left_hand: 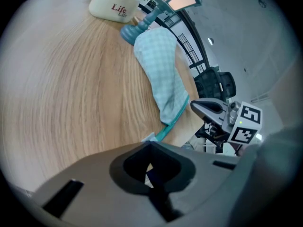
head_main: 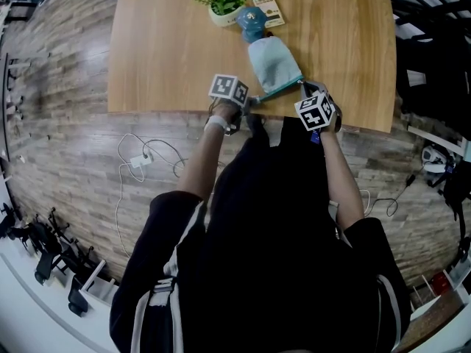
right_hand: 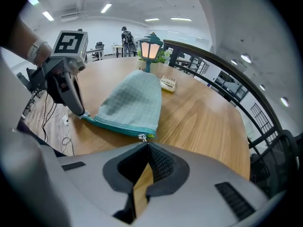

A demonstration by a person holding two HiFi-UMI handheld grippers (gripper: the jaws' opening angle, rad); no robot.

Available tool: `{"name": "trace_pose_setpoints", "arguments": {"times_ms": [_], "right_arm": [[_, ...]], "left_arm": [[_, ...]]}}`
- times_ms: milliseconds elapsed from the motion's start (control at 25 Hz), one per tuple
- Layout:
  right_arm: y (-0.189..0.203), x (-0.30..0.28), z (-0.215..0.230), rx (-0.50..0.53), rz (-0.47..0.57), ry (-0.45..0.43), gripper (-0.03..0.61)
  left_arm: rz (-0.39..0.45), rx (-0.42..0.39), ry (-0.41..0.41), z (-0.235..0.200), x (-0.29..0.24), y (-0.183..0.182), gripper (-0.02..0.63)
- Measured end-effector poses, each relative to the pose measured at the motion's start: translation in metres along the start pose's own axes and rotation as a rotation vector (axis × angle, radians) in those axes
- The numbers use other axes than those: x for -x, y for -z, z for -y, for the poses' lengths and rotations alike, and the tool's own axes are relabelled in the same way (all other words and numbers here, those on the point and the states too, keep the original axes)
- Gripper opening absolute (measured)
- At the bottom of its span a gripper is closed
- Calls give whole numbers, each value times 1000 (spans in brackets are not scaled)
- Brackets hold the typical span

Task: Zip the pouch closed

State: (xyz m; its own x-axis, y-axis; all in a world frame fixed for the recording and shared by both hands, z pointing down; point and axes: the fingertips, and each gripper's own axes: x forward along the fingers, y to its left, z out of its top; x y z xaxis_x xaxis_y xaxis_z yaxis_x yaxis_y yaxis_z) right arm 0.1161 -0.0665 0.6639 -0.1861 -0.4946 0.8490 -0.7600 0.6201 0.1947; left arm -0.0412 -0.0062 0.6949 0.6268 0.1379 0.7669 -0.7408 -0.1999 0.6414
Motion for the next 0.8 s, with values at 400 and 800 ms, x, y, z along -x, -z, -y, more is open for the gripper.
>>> {"name": "trace_pose_setpoints", "arguments": {"times_ms": [400,800], "right_arm": [[5,-2,9,-18,-13,18,14],[12,7,46,-89,-9,72,12]], "left_arm": [[15,8,-1,1,-1,0,-2],[6,-6,6,0,-1,-1,-3]]}}
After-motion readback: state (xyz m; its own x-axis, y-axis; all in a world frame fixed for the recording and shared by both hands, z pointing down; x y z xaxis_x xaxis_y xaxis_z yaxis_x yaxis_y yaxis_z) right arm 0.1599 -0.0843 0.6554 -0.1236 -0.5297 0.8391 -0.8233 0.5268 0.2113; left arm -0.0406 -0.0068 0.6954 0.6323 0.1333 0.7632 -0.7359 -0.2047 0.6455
